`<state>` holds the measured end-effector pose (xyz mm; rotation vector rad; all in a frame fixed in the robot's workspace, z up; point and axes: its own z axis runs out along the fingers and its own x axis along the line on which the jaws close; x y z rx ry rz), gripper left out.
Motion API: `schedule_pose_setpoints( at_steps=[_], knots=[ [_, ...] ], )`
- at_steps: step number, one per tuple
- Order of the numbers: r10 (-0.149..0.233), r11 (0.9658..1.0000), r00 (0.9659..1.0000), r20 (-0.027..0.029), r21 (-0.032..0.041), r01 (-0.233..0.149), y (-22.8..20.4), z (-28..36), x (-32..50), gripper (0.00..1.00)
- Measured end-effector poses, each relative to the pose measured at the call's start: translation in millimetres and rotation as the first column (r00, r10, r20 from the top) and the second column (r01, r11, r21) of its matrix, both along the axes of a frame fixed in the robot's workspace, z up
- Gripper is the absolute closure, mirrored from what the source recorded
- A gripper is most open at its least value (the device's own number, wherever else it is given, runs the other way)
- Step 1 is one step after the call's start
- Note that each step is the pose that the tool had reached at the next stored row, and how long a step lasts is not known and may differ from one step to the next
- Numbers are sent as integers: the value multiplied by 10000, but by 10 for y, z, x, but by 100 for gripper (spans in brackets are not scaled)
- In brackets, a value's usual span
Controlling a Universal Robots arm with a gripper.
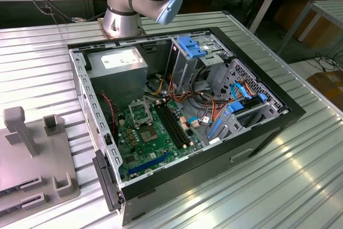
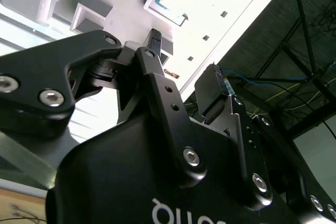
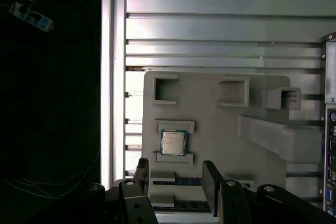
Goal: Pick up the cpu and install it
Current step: 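Pick up the cpu and move it towards the insertion slot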
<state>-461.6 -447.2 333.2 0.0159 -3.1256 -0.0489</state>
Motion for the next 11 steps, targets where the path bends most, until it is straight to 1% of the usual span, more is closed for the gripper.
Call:
schedule_pose_setpoints(
  at_steps=[5, 9, 11],
  knots=[
    [0, 10000, 10000, 2, 1, 0, 0, -10, 0, 47],
    [0, 10000, 10000, 1, 1, 0, 0, -48, 0, 47],
    [0, 10000, 10000, 1, 1, 0, 0, -87, 0, 47]
  ],
)
